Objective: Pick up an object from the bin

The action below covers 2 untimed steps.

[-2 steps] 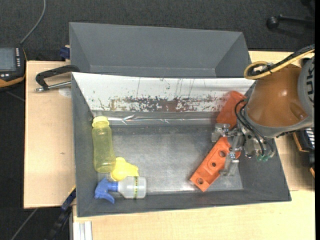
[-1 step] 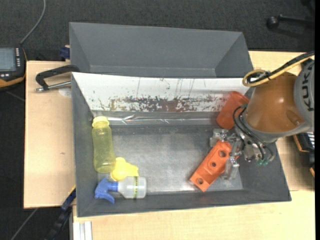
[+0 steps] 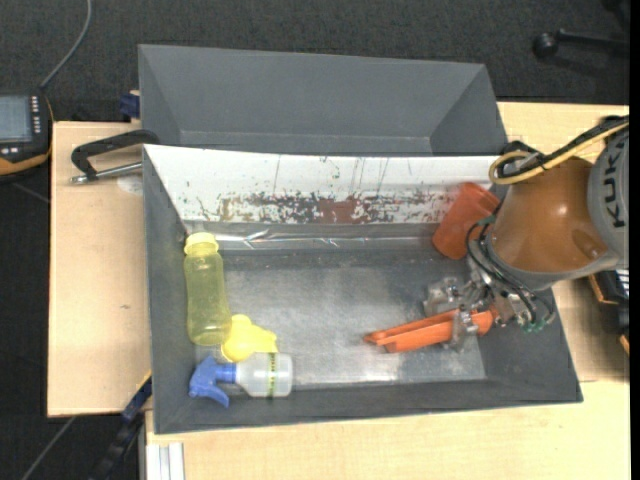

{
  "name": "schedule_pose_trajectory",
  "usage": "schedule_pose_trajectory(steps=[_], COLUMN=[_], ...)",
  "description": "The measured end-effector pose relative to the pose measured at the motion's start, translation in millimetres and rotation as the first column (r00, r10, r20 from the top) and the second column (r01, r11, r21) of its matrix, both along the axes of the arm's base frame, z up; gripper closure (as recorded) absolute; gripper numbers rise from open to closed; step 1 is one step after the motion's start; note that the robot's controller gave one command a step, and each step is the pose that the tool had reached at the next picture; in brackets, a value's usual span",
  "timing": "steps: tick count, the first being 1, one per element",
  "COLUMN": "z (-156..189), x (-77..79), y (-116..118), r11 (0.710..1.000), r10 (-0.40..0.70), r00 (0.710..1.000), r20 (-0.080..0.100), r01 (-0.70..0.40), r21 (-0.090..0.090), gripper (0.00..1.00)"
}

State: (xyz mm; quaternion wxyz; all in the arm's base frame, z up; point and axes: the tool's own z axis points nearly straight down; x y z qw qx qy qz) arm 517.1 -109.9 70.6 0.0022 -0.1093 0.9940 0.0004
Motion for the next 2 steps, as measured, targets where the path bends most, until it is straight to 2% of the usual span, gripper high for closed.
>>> schedule_pose_trajectory(steps=[2], z=[0.0], x=[0.1], y=[0.3], r11=[1.0], r10=[0.001], r00=[1.0], r20=[0.0], r01=[-0.001], r21=[0.0], gripper=[1.0])
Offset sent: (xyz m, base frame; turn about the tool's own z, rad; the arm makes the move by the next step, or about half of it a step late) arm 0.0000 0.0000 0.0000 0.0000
